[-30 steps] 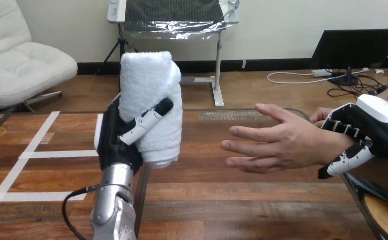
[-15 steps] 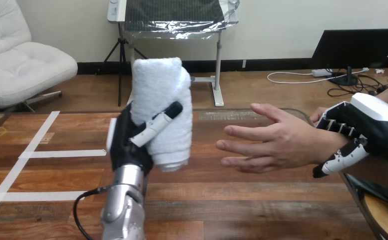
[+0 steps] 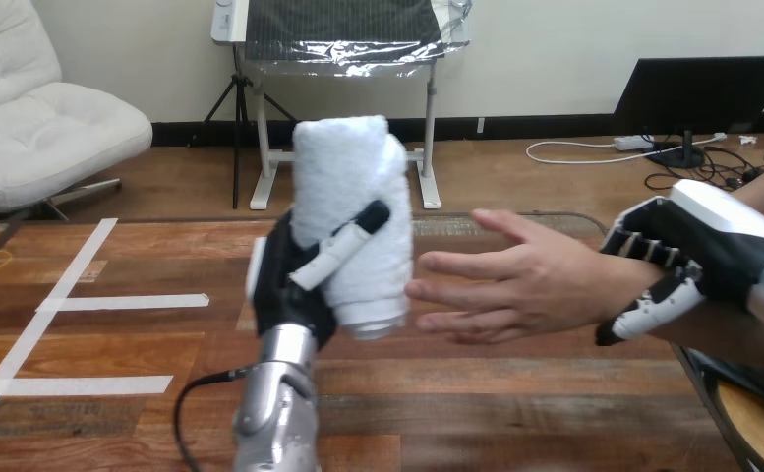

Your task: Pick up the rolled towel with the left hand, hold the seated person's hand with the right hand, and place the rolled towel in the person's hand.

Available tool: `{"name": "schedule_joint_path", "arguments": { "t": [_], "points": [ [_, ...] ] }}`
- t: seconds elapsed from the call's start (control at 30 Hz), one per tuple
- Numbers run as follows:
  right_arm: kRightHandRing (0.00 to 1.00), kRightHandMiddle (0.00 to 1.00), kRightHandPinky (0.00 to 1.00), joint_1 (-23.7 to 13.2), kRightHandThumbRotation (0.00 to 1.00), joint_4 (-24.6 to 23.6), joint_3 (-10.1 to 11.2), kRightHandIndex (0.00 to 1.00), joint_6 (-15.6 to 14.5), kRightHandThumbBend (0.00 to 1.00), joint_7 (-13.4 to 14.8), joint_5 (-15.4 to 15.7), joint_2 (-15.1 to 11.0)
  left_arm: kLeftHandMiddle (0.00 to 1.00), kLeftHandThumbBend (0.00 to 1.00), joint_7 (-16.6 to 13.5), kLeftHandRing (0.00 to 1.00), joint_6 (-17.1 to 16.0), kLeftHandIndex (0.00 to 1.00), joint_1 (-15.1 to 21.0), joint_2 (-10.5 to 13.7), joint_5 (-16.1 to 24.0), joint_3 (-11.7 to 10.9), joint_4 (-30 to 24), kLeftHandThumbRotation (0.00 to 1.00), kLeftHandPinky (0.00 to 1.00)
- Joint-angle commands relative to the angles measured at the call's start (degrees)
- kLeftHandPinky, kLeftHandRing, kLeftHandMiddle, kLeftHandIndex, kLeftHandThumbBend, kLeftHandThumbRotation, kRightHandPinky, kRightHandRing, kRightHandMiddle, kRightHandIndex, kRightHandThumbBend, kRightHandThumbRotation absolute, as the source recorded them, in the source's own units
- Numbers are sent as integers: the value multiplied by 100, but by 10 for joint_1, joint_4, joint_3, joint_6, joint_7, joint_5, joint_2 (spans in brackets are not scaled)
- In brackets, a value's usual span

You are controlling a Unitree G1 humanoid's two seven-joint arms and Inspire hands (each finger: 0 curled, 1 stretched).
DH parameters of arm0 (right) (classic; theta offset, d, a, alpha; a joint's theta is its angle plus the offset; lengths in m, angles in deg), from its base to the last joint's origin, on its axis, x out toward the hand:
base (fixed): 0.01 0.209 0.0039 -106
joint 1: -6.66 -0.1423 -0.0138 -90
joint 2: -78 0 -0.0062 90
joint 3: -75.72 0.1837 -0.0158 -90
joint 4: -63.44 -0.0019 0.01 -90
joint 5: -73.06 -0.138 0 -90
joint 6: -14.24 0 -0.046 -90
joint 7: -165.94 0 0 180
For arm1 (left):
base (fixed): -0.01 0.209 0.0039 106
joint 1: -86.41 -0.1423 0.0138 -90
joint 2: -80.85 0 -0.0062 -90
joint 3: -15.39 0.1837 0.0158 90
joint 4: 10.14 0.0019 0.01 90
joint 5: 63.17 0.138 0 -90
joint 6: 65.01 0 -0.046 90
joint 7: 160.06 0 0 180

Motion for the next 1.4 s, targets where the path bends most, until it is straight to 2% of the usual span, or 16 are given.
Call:
{"name": "schedule_joint_path", "arguments": {
  "t": [0.0,0.77,0.97,1.37],
  "points": [
    [42,48,36,-71,3,-24,-41,51,-8,92,-7,-3,54,40,66,28,34,-35,44,139,-34,2,3,-9,0,30],
    [43,48,37,-85,3,-37,-58,50,-33,93,-9,9,72,41,70,37,36,-42,44,151,-64,16,31,-20,0,31],
    [44,49,38,-86,4,-36,-60,50,-33,93,-8,7,74,40,72,31,35,-44,43,151,-70,27,41,-27,0,29],
    [44,50,38,-87,2,-35,-61,50,-35,93,-5,4,78,41,74,31,35,-36,43,148,-82,33,48,-35,0,29]
  ]
}}
